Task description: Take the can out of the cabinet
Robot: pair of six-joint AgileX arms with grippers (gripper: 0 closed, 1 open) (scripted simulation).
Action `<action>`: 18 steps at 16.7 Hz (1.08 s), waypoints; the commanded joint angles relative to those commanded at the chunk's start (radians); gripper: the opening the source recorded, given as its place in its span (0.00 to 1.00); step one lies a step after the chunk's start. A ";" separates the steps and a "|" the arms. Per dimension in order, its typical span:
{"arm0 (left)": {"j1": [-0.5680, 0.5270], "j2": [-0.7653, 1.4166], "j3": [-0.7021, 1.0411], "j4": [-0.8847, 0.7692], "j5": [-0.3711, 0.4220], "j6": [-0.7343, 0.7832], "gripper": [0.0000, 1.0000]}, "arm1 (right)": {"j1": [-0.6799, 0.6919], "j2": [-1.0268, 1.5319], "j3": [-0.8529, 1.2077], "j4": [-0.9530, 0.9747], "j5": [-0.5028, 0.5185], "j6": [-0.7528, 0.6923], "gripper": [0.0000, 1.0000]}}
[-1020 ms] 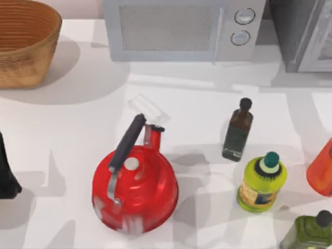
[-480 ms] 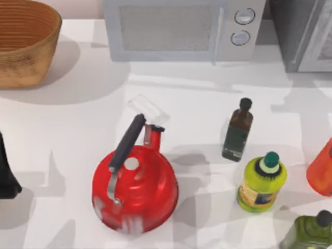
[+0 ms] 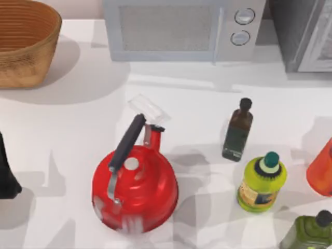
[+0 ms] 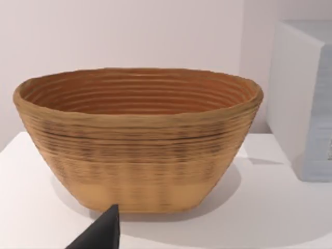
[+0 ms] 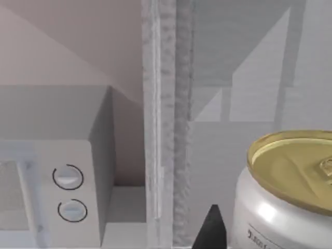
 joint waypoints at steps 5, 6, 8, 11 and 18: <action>0.000 0.000 0.000 0.000 0.000 0.000 1.00 | -0.069 -0.271 -0.408 0.158 -0.079 -0.004 0.00; 0.000 0.000 0.000 0.000 0.000 0.000 1.00 | -0.080 -0.313 -0.470 0.182 -0.092 -0.005 0.00; 0.000 0.000 0.000 0.000 0.000 0.000 1.00 | -0.098 -0.379 -0.565 0.221 -0.111 -0.007 0.00; 0.000 0.000 0.000 0.000 0.000 0.000 1.00 | -0.111 -0.425 -0.627 0.247 -0.124 -0.008 0.00; 0.000 0.000 0.000 0.000 0.000 0.000 1.00 | -0.126 -0.389 -0.620 0.269 -0.150 -0.008 0.00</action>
